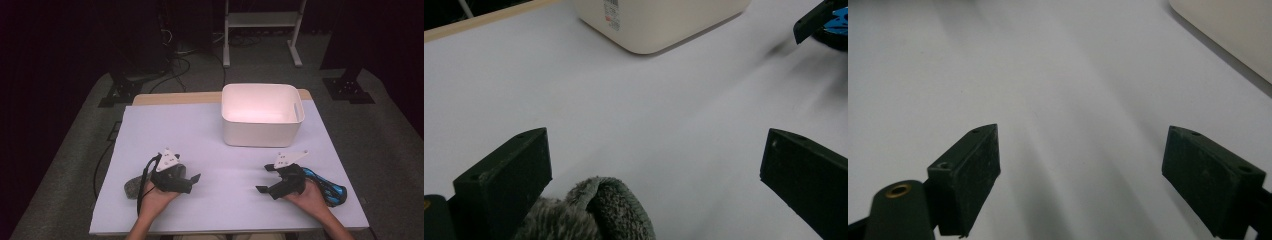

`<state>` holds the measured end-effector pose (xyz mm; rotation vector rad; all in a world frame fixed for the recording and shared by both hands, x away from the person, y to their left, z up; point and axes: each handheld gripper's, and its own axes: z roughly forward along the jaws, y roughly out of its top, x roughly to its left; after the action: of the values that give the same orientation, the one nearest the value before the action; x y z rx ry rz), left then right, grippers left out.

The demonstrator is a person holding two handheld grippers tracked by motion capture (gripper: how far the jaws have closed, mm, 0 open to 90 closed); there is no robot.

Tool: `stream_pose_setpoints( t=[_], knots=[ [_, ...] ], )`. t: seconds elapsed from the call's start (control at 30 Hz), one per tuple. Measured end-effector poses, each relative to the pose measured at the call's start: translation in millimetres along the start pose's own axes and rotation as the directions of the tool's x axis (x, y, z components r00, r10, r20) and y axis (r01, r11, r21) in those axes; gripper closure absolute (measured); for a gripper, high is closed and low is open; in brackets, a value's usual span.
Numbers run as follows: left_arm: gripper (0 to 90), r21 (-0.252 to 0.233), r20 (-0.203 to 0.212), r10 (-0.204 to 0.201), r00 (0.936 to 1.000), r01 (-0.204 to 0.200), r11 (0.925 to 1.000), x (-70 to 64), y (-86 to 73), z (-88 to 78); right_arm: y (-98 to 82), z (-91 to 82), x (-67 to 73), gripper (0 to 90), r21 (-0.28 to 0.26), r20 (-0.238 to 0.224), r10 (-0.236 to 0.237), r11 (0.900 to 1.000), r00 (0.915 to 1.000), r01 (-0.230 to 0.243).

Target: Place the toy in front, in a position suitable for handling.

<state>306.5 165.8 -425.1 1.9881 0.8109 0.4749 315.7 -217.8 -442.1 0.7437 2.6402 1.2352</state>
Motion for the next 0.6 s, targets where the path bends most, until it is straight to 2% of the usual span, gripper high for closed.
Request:
stream_pose_setpoints(
  t=[0.23,0.37,0.47,0.6],
  knots=[
    [0.0,0.003,0.006,0.001,1.0000,-0.001,1.0000,-0.9,0.1,1.3,0.3,-0.3,0.5,14.3,-0.001,-0.009,-0.003,1.000,1.0000,0.003],
    [0.0,0.013,0.004,0.017,0.9999,-0.017,0.9998,-3.0,-0.2,2.7,1.8,-2.1,0.2,14.3,-0.009,-0.020,-0.002,1.000,0.9998,0.002],
    [0.0,0.014,0.007,0.017,0.9998,-0.017,0.9998,-3.8,-0.6,2.8,4.3,-6.7,0.4,14.3,-0.030,-0.040,0.013,0.999,0.9991,-0.014],
    [0.0,0.017,0.008,0.025,0.9997,-0.025,0.9995,-4.4,-0.1,2.5,7.6,-12.5,-1.1,14.3,-0.029,-0.042,0.016,0.999,0.9990,-0.017]
  ],
)
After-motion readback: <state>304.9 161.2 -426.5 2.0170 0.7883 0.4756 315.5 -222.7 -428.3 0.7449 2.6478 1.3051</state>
